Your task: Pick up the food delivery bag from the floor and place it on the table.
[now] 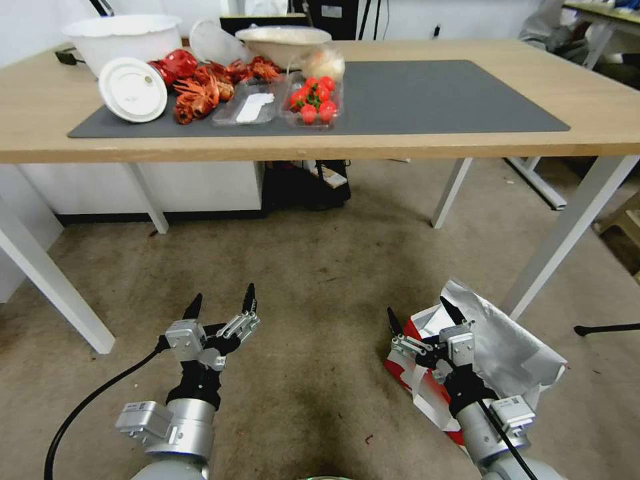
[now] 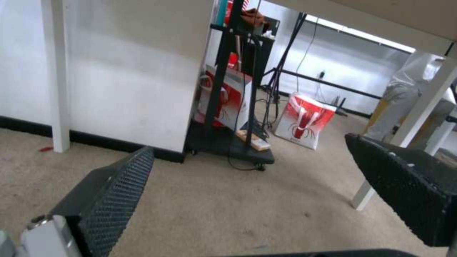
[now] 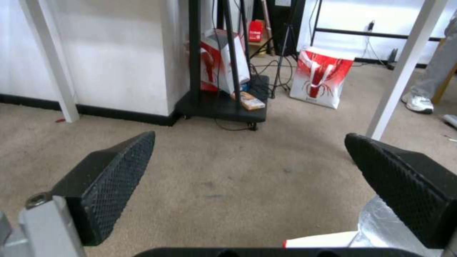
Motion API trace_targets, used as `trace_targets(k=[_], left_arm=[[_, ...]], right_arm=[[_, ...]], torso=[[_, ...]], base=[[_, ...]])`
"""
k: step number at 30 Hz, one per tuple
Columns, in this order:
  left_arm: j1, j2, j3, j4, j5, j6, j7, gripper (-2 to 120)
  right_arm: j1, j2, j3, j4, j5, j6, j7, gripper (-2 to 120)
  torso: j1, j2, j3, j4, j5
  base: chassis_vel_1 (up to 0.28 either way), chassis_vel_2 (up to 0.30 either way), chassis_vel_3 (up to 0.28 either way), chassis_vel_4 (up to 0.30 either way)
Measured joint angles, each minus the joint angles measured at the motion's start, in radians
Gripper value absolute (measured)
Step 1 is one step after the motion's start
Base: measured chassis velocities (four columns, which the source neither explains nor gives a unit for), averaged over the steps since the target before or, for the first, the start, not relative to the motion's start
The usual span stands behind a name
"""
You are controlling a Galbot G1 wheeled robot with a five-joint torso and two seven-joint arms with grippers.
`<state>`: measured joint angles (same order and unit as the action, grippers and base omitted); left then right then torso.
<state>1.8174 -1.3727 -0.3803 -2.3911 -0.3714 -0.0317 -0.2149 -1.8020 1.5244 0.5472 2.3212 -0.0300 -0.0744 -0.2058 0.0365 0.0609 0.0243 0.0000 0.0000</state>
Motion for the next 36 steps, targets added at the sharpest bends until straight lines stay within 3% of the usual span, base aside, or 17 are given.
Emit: trace_targets(k=[7,18,24,29,30,31,32,34,36], left_arm=[[0.000,-0.003,0.002,0.003,0.001,0.000,0.001,100],[-0.001,-0.002,-0.003,0.005,-0.002,0.000,0.000,100],[-0.004,-0.004,-0.003,0.030,-0.002,-0.038,0.020,100],[-0.006,0.001,-0.005,0.042,0.017,-0.045,0.031,100],[-0.006,0.003,-0.005,0.045,0.027,-0.046,0.033,100],[0.001,0.003,0.002,0.047,0.058,-0.052,0.041,100],[0.001,0.003,0.002,0.047,0.058,-0.052,0.041,100],[0.005,-0.002,0.010,0.051,0.080,-0.054,0.041,100],[0.005,-0.004,0.011,0.054,0.081,-0.055,0.042,100]], right_arm=[[0.002,-0.002,0.001,-0.004,0.000,0.001,0.000,100],[0.005,-0.002,0.003,-0.011,0.002,0.003,-0.001,100],[0.013,-0.024,0.006,-0.027,0.015,0.014,-0.003,100],[0.059,-0.102,0.035,-0.074,0.071,0.029,-0.020,100],[0.091,-0.148,0.051,-0.110,0.102,0.048,-0.033,100],[0.178,-0.271,0.092,-0.202,0.199,0.074,-0.072,100],[0.178,-0.271,0.092,-0.202,0.199,0.074,-0.072,100],[0.262,-0.388,0.128,-0.291,0.289,0.085,-0.112,100],[0.296,-0.443,0.140,-0.334,0.327,0.085,-0.128,100]], torso=[[-0.002,-0.028,-0.024,0.0000,0.0000],[-0.003,-0.037,-0.024,0.0000,0.0000],[-0.003,-0.035,-0.024,-0.0001,0.0000],[-0.002,-0.033,-0.024,-0.0002,0.0001],[-0.002,-0.032,-0.024,-0.0001,0.0004],[-0.002,-0.031,-0.024,0.0001,0.0004],[-0.002,-0.031,-0.024,0.0001,0.0004],[-0.002,-0.030,-0.024,0.0002,0.0003],[-0.002,-0.030,-0.024,0.0001,0.0003]], base=[[0.000,0.000,0.000,0.000],[0.000,0.000,0.000,0.000],[0.000,0.000,0.000,0.000],[0.000,0.000,0.000,0.000],[0.000,0.000,0.000,0.000],[0.000,0.000,0.000,0.000],[0.000,0.000,0.000,0.000],[0.000,0.000,0.000,0.000],[0.000,0.000,0.000,0.000]])
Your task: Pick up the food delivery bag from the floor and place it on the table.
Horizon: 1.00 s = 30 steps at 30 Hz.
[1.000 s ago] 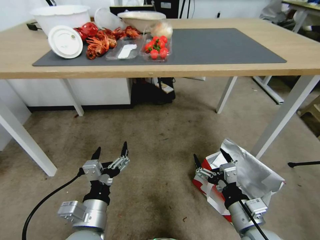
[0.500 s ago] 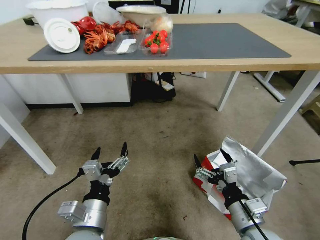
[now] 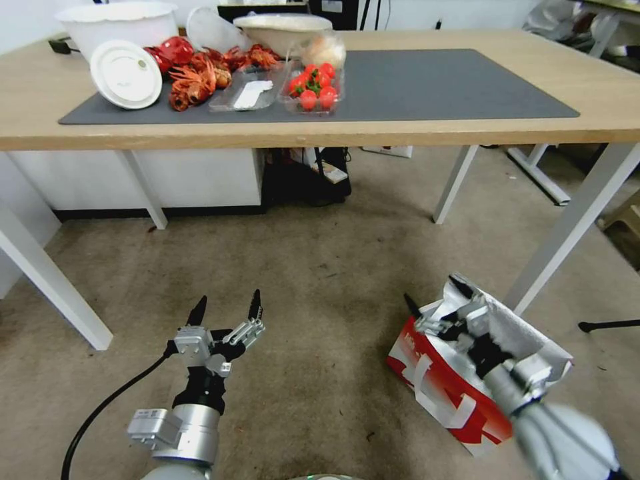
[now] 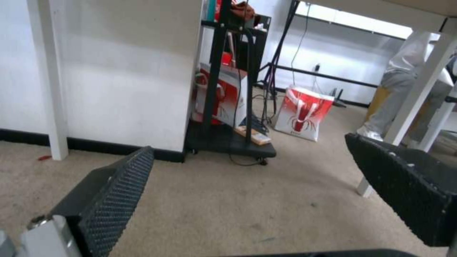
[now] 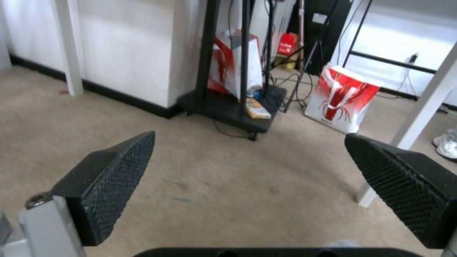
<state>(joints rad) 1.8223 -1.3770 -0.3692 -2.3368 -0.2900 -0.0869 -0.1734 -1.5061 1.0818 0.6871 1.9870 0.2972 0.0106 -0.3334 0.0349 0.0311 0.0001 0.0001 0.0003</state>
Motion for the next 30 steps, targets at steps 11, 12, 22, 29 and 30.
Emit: trace_targets(k=[11,12,22,29,30], left_arm=[[-0.011,-0.003,-0.002,0.014,-0.001,-0.008,-0.001,100],[-0.012,-0.004,-0.002,0.016,-0.001,-0.008,-0.001,100],[-0.019,-0.009,-0.002,0.037,-0.003,-0.020,-0.006,100],[-0.026,-0.005,-0.006,0.052,-0.012,-0.023,-0.014,100],[-0.026,-0.005,-0.006,0.052,-0.012,-0.023,-0.014,100]], right_arm=[[0.146,-0.228,-0.017,-0.271,0.030,-0.005,-0.096,100],[0.162,-0.241,-0.025,-0.286,0.017,-0.011,-0.097,100],[0.284,-0.318,-0.094,-0.435,-0.038,-0.050,-0.132,100],[0.424,-0.334,-0.200,-0.604,-0.049,-0.042,-0.248,100],[0.424,-0.334,-0.200,-0.604,-0.049,-0.042,-0.248,100]], torso=[[0.000,0.002,0.000,-0.0004,-0.0001],[0.000,0.002,0.000,-0.0002,-0.0002],[0.000,0.003,0.000,-0.0001,-0.0003],[0.001,0.003,0.000,0.0000,-0.0001],[0.001,0.003,0.000,0.0000,-0.0001]], base=[[0.000,0.000,0.000,0.000],[0.000,0.000,0.000,0.000],[0.000,0.000,0.000,0.000],[0.000,0.000,0.000,0.000],[0.000,0.000,0.000,0.000]])
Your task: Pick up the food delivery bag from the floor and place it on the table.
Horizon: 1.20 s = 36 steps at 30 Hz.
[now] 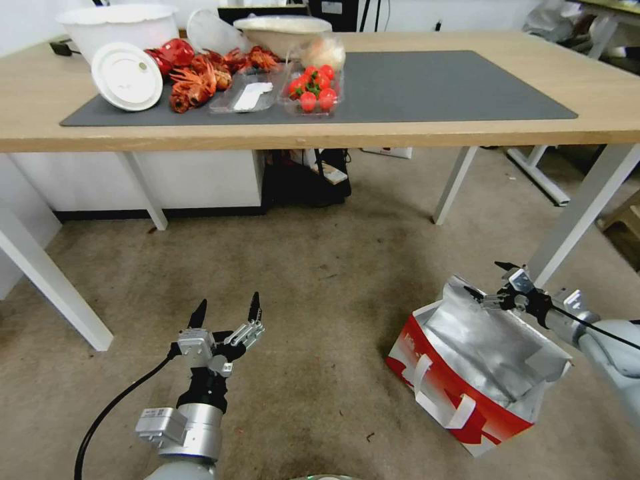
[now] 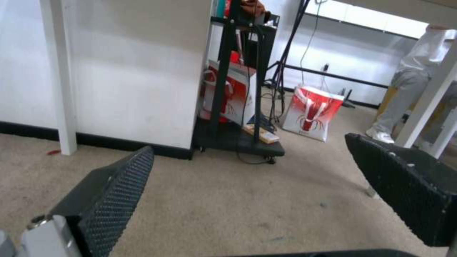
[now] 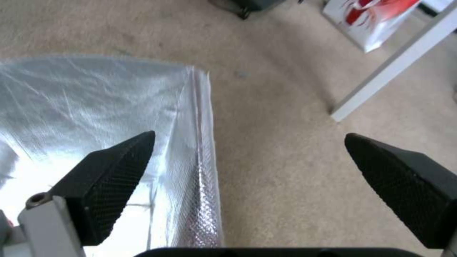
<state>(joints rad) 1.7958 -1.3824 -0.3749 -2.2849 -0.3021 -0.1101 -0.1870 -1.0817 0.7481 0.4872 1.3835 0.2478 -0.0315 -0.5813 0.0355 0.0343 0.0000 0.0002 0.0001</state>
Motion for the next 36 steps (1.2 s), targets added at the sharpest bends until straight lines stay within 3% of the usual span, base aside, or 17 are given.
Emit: trace_targets(k=[10,23,36], left_arm=[[0.000,-0.006,-0.003,0.011,0.001,-0.005,-0.008,100],[-0.001,-0.013,-0.006,0.016,0.004,-0.006,-0.016,100],[-0.004,-0.005,-0.009,0.012,-0.010,-0.009,-0.025,100]], right_arm=[[0.073,0.021,-0.092,-0.085,-0.044,0.003,-0.078,96],[0.116,0.043,-0.143,-0.143,-0.049,0.009,-0.111,45],[0.096,0.041,-0.106,-0.132,-0.003,0.045,-0.159,0]], torso=[[0.000,0.000,0.000,-0.0002,-0.0001],[0.000,0.001,0.000,-0.0002,-0.0002],[0.000,0.001,0.000,-0.0001,-0.0001]], base=[[0.000,0.000,0.000,0.000],[0.000,0.000,0.000,0.000],[0.000,0.000,0.000,0.000]])
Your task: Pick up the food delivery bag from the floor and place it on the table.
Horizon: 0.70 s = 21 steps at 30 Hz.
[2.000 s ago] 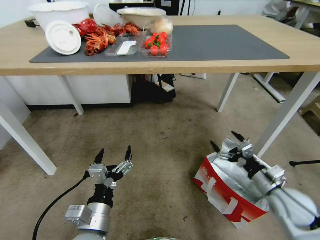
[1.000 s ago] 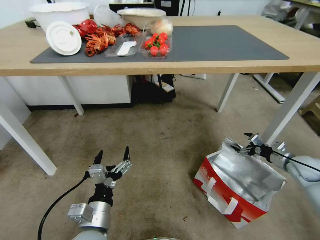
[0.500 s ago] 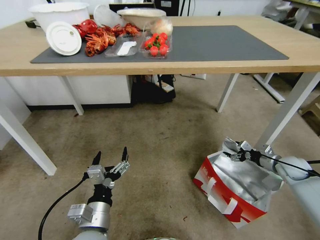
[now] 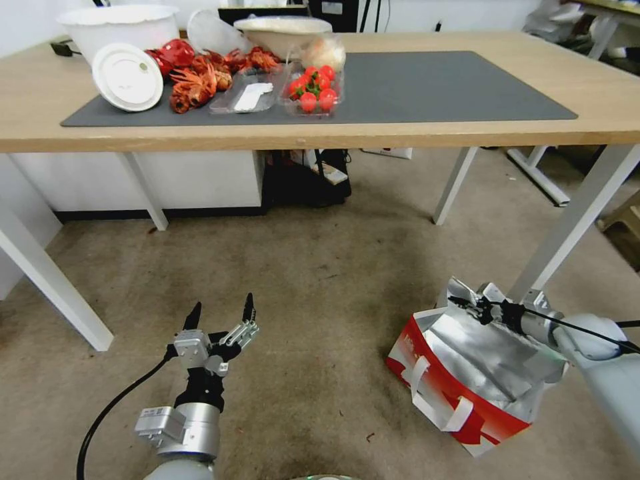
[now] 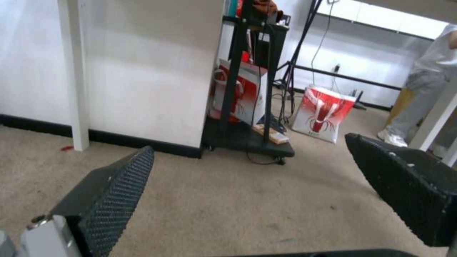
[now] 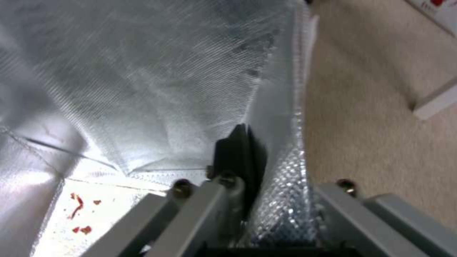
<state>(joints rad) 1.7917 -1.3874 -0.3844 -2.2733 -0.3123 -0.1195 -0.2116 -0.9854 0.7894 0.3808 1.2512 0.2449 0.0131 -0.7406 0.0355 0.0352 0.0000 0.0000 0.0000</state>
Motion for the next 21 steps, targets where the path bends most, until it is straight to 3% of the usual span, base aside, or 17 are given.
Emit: trace_targets(k=[7,11,13,21], left_arm=[[0.003,0.001,-0.004,-0.012,-0.009,0.000,-0.008,100],[0.003,0.002,-0.009,-0.020,-0.019,0.002,-0.009,100],[0.001,0.003,-0.016,-0.026,-0.030,0.002,0.000,100],[0.000,0.003,-0.031,-0.032,-0.044,0.002,0.005,100]], right_arm=[[-0.035,-0.007,0.034,0.059,0.080,0.029,-0.048,0],[-0.064,-0.019,0.058,0.121,0.185,0.045,-0.128,0],[-0.089,-0.037,0.080,0.188,0.262,0.042,-0.225,0],[-0.104,-0.065,0.101,0.281,0.386,0.002,-0.386,0]], torso=[[0.000,0.000,0.000,0.0000,0.0000],[0.000,0.000,0.000,0.0000,0.0000],[0.000,0.000,0.000,-0.0001,-0.0001],[0.000,0.000,0.000,0.0000,-0.0002]], base=[[0.000,0.000,0.000,0.000],[0.000,0.000,0.000,0.000],[0.000,0.000,0.000,0.000],[0.000,0.000,0.000,0.000]])
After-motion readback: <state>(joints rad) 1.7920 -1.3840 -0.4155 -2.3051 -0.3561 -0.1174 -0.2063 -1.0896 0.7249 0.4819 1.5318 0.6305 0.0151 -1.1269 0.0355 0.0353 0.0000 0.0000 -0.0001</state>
